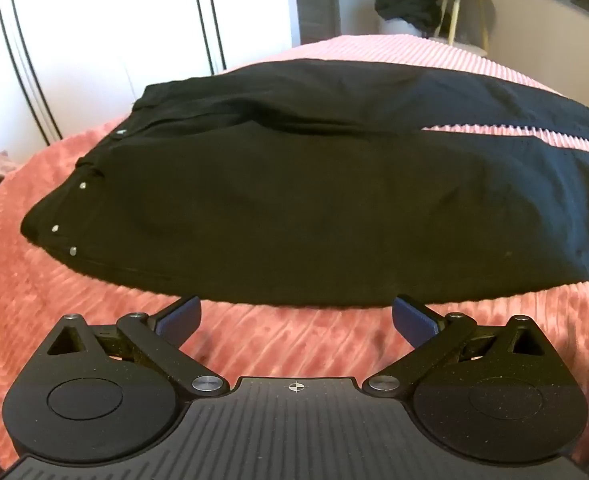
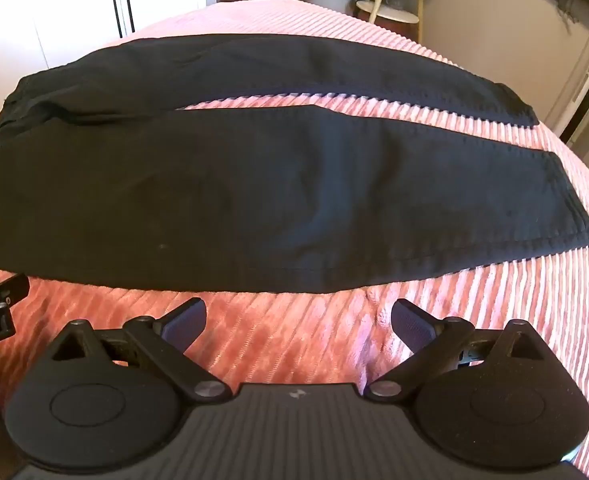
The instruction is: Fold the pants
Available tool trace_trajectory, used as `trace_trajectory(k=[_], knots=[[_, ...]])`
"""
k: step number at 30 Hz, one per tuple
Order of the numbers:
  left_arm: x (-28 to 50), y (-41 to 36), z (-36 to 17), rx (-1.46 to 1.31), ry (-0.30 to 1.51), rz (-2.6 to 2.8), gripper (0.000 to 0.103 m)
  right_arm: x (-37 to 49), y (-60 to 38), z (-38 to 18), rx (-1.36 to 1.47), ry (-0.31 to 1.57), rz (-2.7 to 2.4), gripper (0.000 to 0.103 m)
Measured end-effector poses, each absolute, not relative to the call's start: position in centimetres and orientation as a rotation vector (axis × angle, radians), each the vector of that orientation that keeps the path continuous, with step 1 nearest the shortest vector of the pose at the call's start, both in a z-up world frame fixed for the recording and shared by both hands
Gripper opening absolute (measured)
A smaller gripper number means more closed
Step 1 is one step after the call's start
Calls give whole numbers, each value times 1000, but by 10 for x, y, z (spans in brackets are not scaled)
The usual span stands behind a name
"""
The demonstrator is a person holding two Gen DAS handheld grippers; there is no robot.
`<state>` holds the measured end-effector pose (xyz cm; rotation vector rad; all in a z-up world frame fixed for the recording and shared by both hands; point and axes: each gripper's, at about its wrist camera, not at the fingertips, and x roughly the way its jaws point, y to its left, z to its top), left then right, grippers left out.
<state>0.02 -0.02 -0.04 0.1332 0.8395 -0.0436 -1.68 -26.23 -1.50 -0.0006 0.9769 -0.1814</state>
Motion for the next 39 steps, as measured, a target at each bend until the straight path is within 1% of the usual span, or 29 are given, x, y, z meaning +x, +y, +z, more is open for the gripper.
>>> trace_trajectory(k=[9,13,39], knots=[[6,9,-1,97,851,-66,103,-19,-277,-11,56,975,-180,99],[0,1,-3,138,844,-44,103,-20,-269,-17,20,978,-179,99],[-4,0,-4,116,854,-56,103,-18,-265,-17,27,993,-194,99]])
